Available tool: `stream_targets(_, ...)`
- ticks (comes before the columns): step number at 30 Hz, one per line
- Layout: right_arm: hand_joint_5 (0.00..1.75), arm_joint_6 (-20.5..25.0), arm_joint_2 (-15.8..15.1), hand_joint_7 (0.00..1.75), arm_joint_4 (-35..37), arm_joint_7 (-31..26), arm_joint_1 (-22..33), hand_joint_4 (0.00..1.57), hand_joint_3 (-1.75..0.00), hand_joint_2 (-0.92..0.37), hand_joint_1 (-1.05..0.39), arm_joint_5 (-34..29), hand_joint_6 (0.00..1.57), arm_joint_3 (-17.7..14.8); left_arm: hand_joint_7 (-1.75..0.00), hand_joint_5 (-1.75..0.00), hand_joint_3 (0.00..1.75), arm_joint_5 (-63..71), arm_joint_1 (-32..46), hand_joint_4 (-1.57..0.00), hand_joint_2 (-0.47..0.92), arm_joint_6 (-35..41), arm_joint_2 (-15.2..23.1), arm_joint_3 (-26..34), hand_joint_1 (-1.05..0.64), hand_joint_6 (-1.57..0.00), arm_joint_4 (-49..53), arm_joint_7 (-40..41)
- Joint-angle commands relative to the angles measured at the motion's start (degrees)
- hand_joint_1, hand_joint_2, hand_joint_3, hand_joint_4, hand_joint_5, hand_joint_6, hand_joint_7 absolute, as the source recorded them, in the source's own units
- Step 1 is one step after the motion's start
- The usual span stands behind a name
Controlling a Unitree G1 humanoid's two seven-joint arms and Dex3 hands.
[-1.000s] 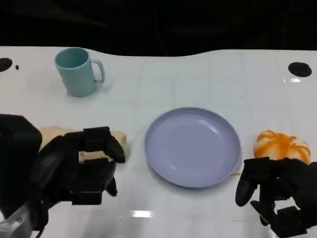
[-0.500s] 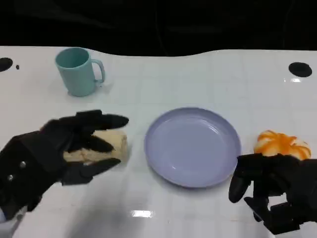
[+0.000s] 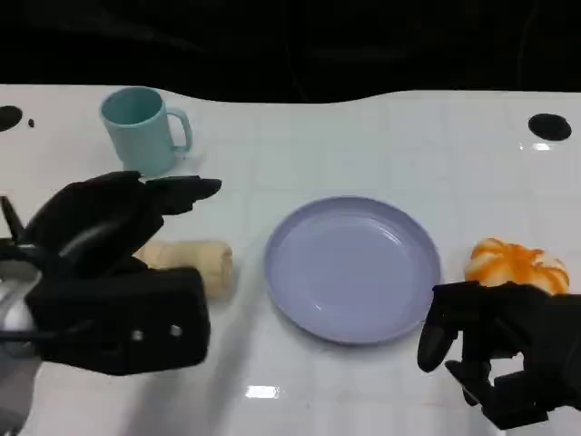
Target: Grasp the towel on the left side of the plate with the left hand and place it into the plate.
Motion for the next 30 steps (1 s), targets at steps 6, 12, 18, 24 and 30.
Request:
stream_targets(6,1.67,0.0,-0.2,1.43,-0.9,-0.2,0.5,0.71,-1.06,-0.58,0.03,0.1,0.70,-0.6,0.00,-0.40,0.00,9.3,-5.7,-0.21,0.90,0.0,-1.0,-5.4,-0.60,-0.26,10.8,-2.1)
stream_targets(12,1.67,0.5,-0.5,1.43,-1.6,0.1,0.9,0.71,-1.07,-0.57,0.03,0.2,0.69,-0.9,-0.01,-0.20,0.00,10.9,-8.8,-0.35,0.88,-1.1,-3.5,-7.7,-0.59,-0.29,21.1,-0.7)
stream_targets(18,1.68,2.1,-0.7,1.43,-2.6,0.2,1.1,0.71,-1.07,-0.57,0.02,0.4,0.70,-1.2,-0.01,-0.16,0.00,11.4,-12.5,-0.43,0.87,-5.4,-6.4,-9.6,-0.58,-0.33,33.3,3.8)
stream_targets(24,1.69,2.8,-0.9,1.44,-2.9,0.4,1.2,0.71,-1.07,-0.57,0.03,0.7,0.69,-1.4,-0.02,-0.15,0.01,11.7,-16.2,-0.48,0.88,-9.0,-8.8,-11.5,-0.57,-0.38,45.2,8.2)
stream_targets(30,1.67,3.0,-1.1,1.44,-3.3,0.6,1.4,0.70,-1.07,-0.57,0.03,0.6,0.69,-1.4,-0.05,-0.20,0.05,11.9,-19.9,-0.68,0.92,-11.5,-12.4,-13.8,-0.45,-0.50,59.5,15.4)
